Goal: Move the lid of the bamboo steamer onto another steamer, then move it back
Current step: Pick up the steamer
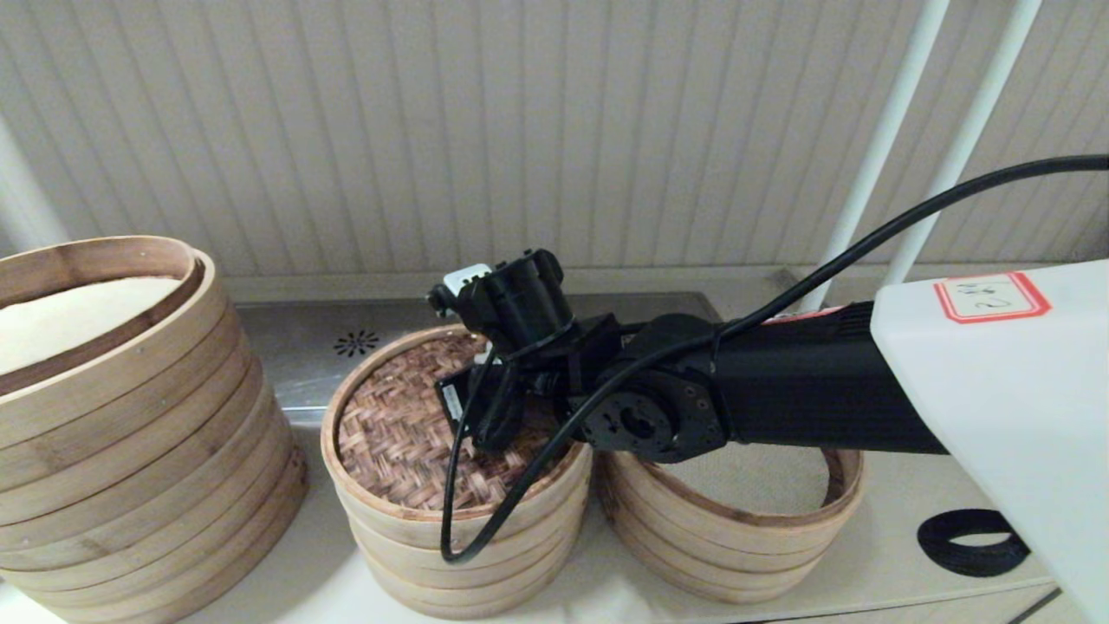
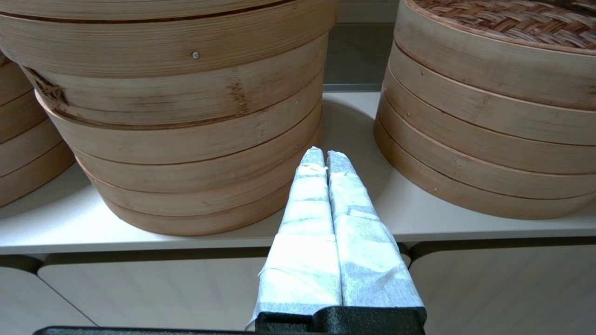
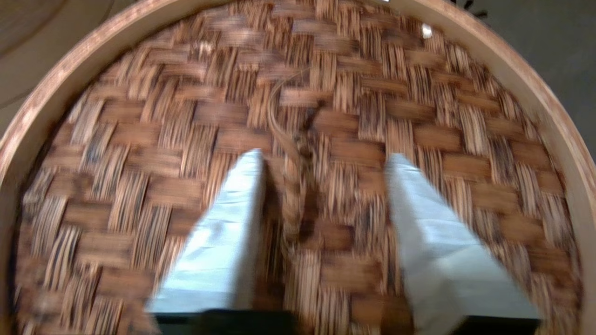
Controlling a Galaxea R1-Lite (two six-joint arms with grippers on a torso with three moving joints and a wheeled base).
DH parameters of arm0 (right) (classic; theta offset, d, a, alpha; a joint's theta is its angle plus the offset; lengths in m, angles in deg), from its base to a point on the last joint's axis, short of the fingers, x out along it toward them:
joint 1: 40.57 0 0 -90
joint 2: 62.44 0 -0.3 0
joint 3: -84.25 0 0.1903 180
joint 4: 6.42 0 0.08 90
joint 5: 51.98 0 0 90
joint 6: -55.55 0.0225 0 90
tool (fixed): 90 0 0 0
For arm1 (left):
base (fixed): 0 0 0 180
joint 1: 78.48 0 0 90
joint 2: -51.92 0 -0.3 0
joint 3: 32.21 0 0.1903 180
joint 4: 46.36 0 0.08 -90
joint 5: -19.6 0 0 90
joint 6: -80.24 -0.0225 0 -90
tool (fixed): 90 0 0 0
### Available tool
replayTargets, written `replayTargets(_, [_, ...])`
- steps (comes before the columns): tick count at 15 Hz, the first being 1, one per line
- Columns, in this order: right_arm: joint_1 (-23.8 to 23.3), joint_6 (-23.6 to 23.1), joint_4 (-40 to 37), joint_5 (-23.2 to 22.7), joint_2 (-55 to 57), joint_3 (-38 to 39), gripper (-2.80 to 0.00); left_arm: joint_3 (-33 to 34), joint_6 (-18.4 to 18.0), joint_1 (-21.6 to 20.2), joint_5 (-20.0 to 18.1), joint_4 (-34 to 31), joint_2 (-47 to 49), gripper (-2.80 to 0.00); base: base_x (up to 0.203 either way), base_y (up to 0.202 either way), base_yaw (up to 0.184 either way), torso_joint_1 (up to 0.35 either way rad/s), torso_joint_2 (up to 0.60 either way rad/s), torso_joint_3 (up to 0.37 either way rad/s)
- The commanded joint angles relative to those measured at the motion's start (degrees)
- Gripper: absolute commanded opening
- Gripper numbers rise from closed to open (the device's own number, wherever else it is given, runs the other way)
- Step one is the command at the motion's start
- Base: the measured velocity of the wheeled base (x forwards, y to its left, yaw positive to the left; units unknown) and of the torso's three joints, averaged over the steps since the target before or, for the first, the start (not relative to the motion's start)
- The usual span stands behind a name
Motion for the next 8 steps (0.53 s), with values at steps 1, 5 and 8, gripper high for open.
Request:
replayTargets(1, [0.5,0.1,-0.1,0.1,0.5,-0.3,-2.8,0.0,0.0,0.0,0.0,0.0,0.1,-2.8,0.0,0.0,0.0,0.0,0.0,0.0])
replayTargets(5, [0.3,0.1,-0.1,0.1,0.6,-0.7,-2.8,0.0,0.0,0.0,0.0,0.0,0.1,-2.8,0.0,0.0,0.0,0.0,0.0,0.0])
replayTargets(8, [0.3,0.2,-0.1,0.1,0.0,-0.7,-2.8,0.0,0.0,0.0,0.0,0.0,0.1,-2.8,0.0,0.0,0.0,0.0,0.0,0.0])
